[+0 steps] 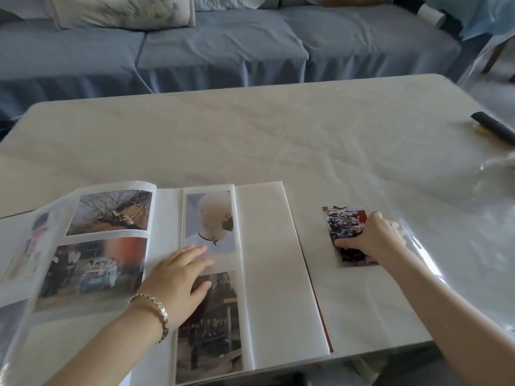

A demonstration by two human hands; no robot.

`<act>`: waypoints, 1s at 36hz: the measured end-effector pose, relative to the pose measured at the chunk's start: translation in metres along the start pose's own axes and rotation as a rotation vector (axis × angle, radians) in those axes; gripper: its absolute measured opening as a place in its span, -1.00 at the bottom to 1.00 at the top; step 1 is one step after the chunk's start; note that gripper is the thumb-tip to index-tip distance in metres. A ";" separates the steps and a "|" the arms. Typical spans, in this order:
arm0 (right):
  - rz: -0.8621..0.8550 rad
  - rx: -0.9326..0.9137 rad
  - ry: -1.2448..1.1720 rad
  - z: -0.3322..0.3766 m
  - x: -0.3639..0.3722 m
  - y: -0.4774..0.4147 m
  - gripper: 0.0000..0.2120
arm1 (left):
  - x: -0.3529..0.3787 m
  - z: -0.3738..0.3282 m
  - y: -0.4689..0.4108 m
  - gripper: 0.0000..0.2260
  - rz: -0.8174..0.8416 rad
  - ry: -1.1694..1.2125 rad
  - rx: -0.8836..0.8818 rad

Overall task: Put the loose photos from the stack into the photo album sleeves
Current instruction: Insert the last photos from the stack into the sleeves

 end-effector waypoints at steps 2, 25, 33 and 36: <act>0.018 0.019 -0.016 -0.002 0.002 -0.001 -0.11 | -0.001 0.000 -0.001 -0.64 -0.010 -0.001 -0.002; 0.075 -0.034 -0.113 0.005 0.007 -0.004 -0.17 | -0.008 -0.003 -0.005 -0.68 -0.086 0.018 -0.029; -0.027 -0.333 -0.638 0.049 -0.024 0.033 -0.88 | -0.016 -0.002 -0.012 -0.68 -0.136 0.218 -0.109; 0.057 -0.523 -0.801 0.082 -0.049 0.068 -0.74 | -0.029 0.001 -0.012 -0.60 -0.201 0.599 -0.268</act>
Point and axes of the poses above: each hand's wrist, its own y-axis away from the middle knuckle, its own x-axis out of the palm, z = x × y, the point moved 8 cm from there along -y, towards the middle knuckle, and after that the axes turned 14 degrees about -z, right-handed, at the moved point
